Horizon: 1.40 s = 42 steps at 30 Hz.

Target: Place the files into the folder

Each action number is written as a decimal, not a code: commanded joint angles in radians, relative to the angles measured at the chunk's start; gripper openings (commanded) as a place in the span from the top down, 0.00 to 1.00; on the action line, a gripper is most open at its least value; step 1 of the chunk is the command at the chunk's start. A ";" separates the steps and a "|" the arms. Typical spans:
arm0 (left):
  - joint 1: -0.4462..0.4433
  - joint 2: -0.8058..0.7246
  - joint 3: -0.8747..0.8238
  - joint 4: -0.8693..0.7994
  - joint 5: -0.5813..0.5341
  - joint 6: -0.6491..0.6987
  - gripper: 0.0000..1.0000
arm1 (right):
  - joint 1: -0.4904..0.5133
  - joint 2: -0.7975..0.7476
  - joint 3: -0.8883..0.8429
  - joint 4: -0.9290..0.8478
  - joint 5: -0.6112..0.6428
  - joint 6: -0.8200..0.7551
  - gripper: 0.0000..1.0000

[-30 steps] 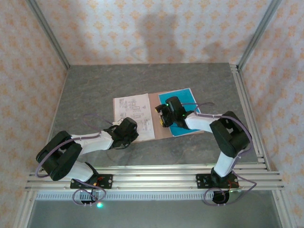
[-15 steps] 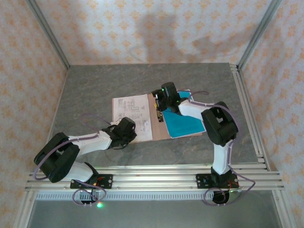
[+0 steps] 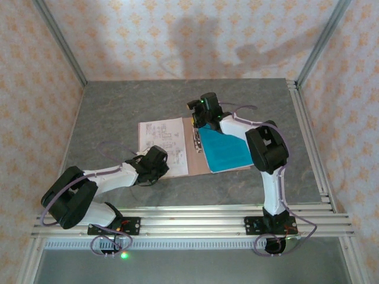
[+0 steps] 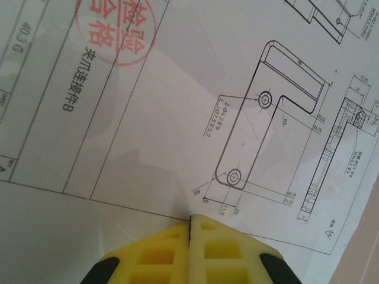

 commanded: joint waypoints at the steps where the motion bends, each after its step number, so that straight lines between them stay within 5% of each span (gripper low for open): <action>1: 0.011 0.008 -0.018 -0.164 -0.038 0.033 1.00 | -0.037 -0.118 0.004 -0.035 0.003 -0.076 0.33; 7: 0.011 -0.033 0.053 -0.254 -0.066 0.092 0.99 | -0.110 -0.314 -0.201 -0.150 0.020 -0.213 0.33; 12: -0.005 -0.059 0.165 -0.315 -0.058 0.172 0.79 | -0.130 -0.513 -0.394 -0.330 0.125 -0.407 0.40; 18: -0.134 0.050 0.309 -0.191 0.060 0.202 0.55 | -0.172 -0.682 -0.560 -0.457 0.123 -0.565 0.41; 23: -0.279 0.232 0.407 -0.023 0.127 0.027 0.54 | -0.227 -0.715 -0.626 -0.460 0.029 -0.601 0.44; 31: -0.364 0.367 0.428 0.087 0.082 -0.231 0.54 | -0.231 -0.686 -0.609 -0.467 0.024 -0.612 0.48; 42: -0.386 0.395 0.451 0.099 0.055 -0.273 0.66 | -0.230 -0.740 -0.639 -0.459 0.026 -0.584 0.51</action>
